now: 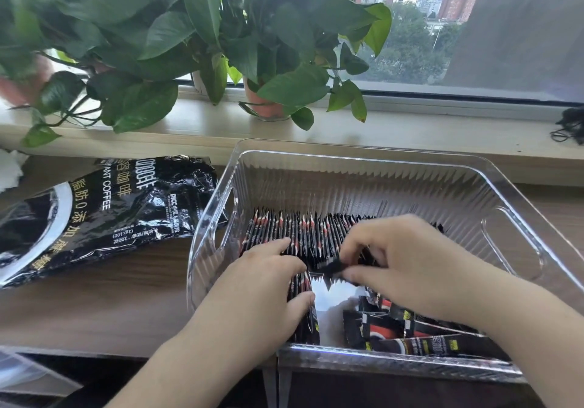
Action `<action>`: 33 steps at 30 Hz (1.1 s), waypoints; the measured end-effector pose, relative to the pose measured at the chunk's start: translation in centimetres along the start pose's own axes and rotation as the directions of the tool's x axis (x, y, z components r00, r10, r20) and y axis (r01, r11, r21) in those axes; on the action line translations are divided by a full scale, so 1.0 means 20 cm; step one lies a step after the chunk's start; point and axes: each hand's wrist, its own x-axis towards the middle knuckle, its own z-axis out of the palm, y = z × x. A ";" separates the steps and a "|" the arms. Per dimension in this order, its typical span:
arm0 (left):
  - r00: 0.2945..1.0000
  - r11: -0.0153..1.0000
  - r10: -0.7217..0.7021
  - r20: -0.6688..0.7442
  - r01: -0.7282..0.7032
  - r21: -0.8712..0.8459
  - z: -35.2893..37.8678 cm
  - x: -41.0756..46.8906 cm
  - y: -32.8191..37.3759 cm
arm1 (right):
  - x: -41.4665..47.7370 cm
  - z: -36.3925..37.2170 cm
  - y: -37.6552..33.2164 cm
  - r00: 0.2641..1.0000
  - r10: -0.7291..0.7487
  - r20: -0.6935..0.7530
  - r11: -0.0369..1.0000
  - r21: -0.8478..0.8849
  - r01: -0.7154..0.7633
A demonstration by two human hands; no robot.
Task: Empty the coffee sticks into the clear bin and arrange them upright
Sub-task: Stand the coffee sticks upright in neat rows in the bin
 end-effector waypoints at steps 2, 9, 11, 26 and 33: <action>0.999 1.000 0.013 -0.037 -0.013 0.010 0.00 0.00 0.00 | -0.01 -0.04 -0.02 0.986 0.044 -0.162 0.992 0.124 -0.024; 0.994 0.999 0.028 -0.103 -0.025 0.026 0.02 0.00 0.01 | 0.06 0.02 -0.07 0.951 0.304 -0.064 0.946 0.138 -0.293; 0.992 0.999 0.031 -0.120 -0.029 0.021 0.02 -0.01 0.01 | 0.08 0.09 -0.08 0.943 0.333 -0.008 0.942 0.055 -0.332; 0.999 0.999 0.024 -0.040 -0.026 -0.037 0.04 0.00 -0.01 | 0.08 0.21 -0.03 0.939 0.284 0.196 0.870 0.360 -0.338; 0.997 0.999 0.014 0.081 -0.011 -0.038 0.00 0.01 0.02 | -0.06 0.00 -0.01 0.932 0.359 -0.049 0.857 0.413 -0.308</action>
